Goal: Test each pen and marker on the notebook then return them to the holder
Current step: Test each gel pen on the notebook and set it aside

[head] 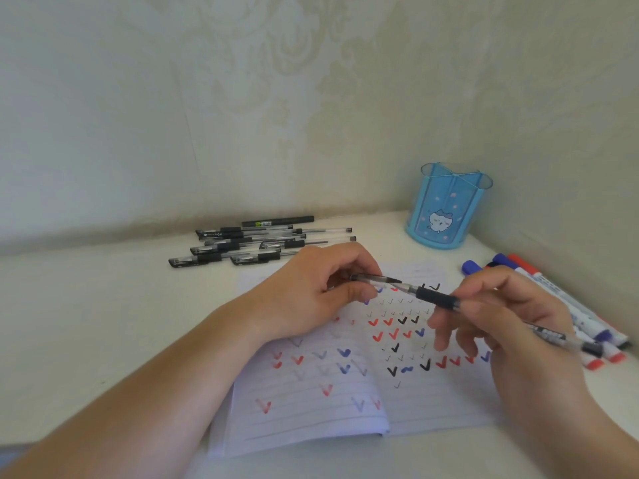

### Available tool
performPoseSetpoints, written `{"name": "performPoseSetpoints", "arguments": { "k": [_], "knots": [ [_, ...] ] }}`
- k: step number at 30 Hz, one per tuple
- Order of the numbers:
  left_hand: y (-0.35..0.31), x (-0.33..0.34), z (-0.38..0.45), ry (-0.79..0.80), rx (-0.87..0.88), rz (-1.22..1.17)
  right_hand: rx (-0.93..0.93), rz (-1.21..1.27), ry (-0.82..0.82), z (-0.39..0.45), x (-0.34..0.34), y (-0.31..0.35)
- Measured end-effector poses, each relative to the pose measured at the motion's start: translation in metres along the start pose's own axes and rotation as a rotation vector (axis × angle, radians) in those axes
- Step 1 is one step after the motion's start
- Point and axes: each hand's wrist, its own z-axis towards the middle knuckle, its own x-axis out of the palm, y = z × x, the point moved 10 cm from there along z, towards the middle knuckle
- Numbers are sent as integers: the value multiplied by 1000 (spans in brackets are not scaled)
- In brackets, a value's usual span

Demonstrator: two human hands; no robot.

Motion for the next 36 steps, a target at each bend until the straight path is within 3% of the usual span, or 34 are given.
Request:
{"name": "performPoseSetpoints", "arguments": {
  "k": [8, 13, 28, 32, 36],
  "knots": [
    [-2, 6, -1, 27, 16, -42, 82, -44, 116, -2, 15, -8],
    [-11, 8, -3, 17, 89, -39, 88, 7, 110, -1, 17, -8],
    [-8, 8, -1, 20, 82, -172, 58, -22, 161, 6, 15, -2],
    [-1, -9, 2, -98, 80, -172, 38, 35, 14, 16, -22, 9],
    [1, -14, 1, -144, 80, -77, -106, -590, -64, 12, -29, 16]
  ]
}}
